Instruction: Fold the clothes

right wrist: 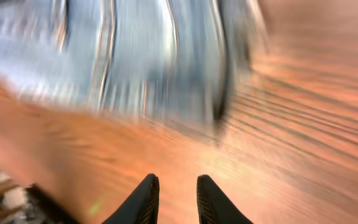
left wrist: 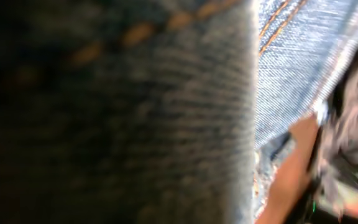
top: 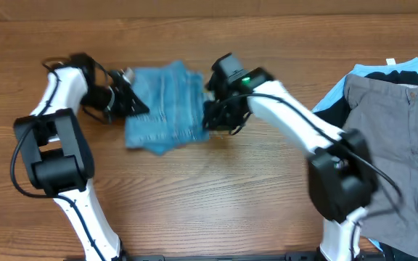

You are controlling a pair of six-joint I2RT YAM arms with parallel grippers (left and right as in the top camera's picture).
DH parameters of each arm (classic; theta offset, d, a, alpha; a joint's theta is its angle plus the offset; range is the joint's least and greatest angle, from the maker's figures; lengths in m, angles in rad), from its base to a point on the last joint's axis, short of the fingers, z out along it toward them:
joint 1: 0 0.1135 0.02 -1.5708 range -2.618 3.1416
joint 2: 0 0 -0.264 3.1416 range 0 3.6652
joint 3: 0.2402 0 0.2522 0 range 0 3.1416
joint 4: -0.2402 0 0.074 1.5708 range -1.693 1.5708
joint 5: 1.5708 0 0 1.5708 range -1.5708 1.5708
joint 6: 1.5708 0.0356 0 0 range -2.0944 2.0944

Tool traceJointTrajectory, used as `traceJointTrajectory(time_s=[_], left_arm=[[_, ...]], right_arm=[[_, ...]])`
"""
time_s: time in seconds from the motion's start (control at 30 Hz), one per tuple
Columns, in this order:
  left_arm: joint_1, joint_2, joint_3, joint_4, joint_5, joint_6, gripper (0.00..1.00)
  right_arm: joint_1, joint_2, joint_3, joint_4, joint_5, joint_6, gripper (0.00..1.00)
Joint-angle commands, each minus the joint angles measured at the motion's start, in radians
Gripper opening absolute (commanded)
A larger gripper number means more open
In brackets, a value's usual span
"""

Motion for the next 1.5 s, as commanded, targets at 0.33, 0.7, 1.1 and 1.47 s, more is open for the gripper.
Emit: traceJointTrajectory(time_s=[0.33, 0.7, 1.1, 1.47], left_arm=[[0.292, 0.006, 0.227, 0.414, -0.206, -0.637, 0.04], [0.333, 0.144, 0.227, 0.48, -0.257, -0.887, 0.31], [0.34, 0.006, 0.229, 0.152, -0.26, -0.716, 1.0], [0.241, -0.591, 0.229, -0.077, -0.324, -0.241, 1.0]], right_arm=[[-0.045, -0.234, 0.043, -0.164, 0.011, -0.022, 0.24], [-0.045, -0.234, 0.043, -0.238, 0.031, -0.022, 0.24], [-0.045, -0.238, 0.043, -0.278, 0.03, -0.023, 0.24], [-0.069, -0.399, 0.12, -0.215, 0.071, -0.021, 0.36]])
